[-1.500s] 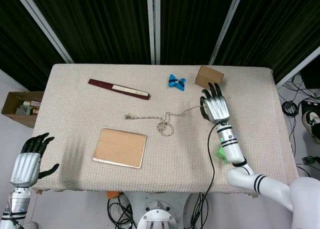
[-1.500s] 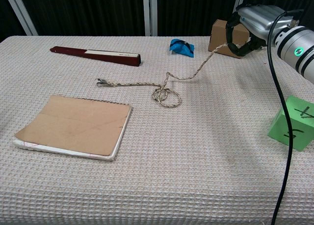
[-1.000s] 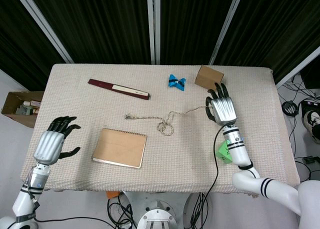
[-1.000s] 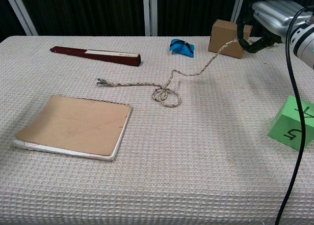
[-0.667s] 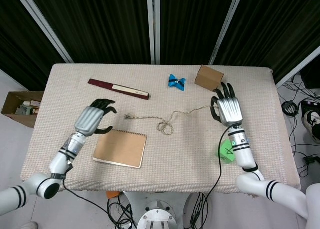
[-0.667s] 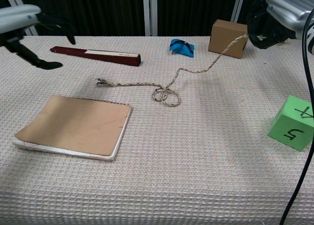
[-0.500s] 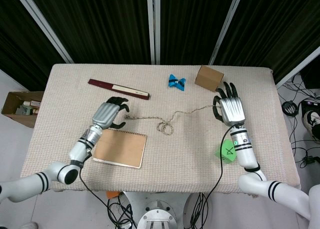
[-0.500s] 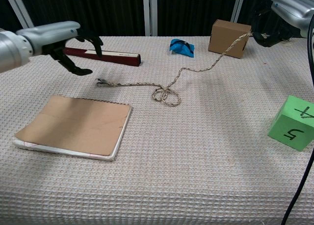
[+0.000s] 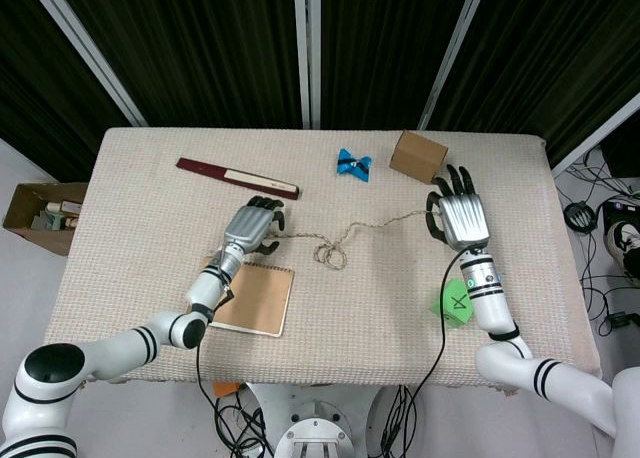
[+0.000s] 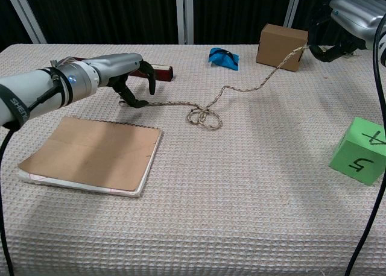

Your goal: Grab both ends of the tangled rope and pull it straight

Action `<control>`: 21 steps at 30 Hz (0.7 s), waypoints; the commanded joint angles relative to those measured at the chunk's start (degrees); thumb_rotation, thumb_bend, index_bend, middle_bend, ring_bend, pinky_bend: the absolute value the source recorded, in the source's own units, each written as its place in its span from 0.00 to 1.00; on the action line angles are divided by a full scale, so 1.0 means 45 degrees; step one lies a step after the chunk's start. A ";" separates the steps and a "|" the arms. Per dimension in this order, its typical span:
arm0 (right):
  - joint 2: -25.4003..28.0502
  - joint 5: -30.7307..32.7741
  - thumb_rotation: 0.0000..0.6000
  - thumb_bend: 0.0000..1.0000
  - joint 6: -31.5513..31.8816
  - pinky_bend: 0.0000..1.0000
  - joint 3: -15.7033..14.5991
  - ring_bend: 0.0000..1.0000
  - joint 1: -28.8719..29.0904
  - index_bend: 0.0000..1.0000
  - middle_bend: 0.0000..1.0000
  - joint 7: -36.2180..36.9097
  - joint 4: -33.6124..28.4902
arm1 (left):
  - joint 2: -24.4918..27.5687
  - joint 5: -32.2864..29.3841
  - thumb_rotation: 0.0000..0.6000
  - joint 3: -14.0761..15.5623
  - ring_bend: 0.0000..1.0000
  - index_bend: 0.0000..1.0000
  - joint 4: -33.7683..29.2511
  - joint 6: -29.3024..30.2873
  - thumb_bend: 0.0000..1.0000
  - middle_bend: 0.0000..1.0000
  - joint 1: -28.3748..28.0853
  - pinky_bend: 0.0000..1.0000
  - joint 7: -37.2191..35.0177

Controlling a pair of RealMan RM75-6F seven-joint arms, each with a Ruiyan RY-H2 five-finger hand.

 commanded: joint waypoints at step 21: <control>-0.0200 0.0168 1.00 0.45 -0.0257 0.00 0.0013 0.00 -0.0092 0.62 0.24 0.0330 0.0613 | -0.1406 -0.1164 1.00 0.0169 0.11 0.54 0.1957 0.0092 0.36 0.16 -0.0617 0.09 0.0793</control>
